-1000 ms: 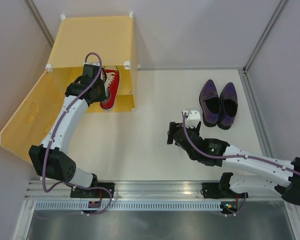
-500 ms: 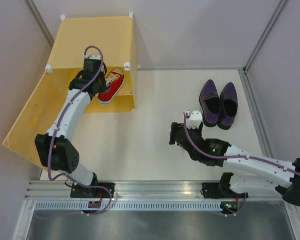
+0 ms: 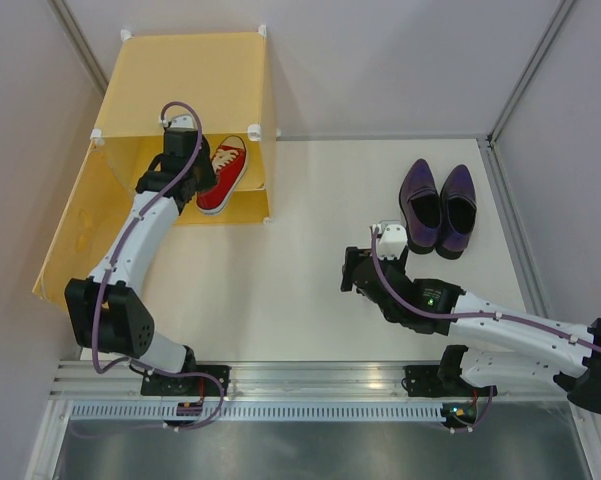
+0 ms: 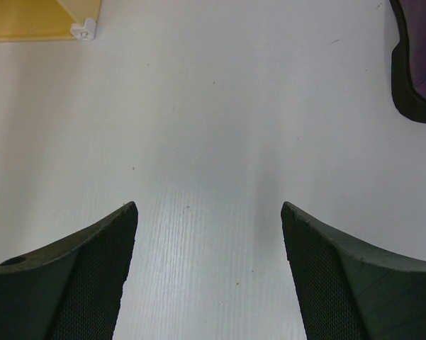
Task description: Place and organize the shoes in the shoe cabinet
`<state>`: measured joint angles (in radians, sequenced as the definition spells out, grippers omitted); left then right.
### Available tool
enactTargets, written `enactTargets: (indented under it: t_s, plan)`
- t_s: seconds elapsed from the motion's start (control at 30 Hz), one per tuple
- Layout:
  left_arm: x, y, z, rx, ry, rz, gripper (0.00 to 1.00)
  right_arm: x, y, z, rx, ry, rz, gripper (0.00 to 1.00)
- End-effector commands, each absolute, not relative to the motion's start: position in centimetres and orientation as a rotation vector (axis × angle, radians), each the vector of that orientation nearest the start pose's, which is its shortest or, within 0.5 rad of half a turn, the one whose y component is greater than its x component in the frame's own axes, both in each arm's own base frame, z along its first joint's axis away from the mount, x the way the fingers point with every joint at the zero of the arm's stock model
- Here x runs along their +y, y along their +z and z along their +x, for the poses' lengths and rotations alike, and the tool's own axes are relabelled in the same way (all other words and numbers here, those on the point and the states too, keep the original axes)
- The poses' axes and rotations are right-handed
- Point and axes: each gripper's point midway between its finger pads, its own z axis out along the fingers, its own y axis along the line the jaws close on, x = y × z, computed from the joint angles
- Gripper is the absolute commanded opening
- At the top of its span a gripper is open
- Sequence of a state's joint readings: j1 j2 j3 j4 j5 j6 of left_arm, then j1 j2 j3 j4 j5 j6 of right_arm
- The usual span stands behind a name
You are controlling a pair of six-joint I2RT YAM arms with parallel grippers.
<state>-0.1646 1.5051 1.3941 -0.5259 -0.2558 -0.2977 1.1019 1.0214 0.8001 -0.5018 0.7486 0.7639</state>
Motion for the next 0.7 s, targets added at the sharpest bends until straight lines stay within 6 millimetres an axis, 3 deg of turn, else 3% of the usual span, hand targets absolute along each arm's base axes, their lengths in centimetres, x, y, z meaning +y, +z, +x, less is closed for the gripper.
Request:
enactTargets:
  t_s: [0.0,0.07,0.27,0.47,0.6,0.67]
  plan:
    - [-3.9,25.9,42.5,2.076,-0.04,-0.317,0.54,20.7,17.6,21.3,2.089,0.301,0.037,0.85]
    - [-3.9,27.0,42.1,2.052,-0.052,-0.305,0.64,20.7,17.6,21.2,2.093,0.307,0.038,0.86]
    - [-3.7,28.3,40.6,2.025,-0.075,-0.275,0.79,21.1,17.4,21.0,2.102,0.325,0.032,0.85]
    - [-4.4,27.2,39.0,2.054,-0.119,-0.164,0.92,21.4,17.1,20.9,2.116,0.336,0.022,0.85]
    - [-5.0,24.4,37.8,2.075,-0.152,-0.089,0.94,21.5,16.7,20.7,2.125,0.346,0.019,0.85]
    - [-5.1,24.3,38.0,2.039,-0.162,-0.075,0.94,21.6,16.5,20.6,2.13,0.351,0.016,0.85]
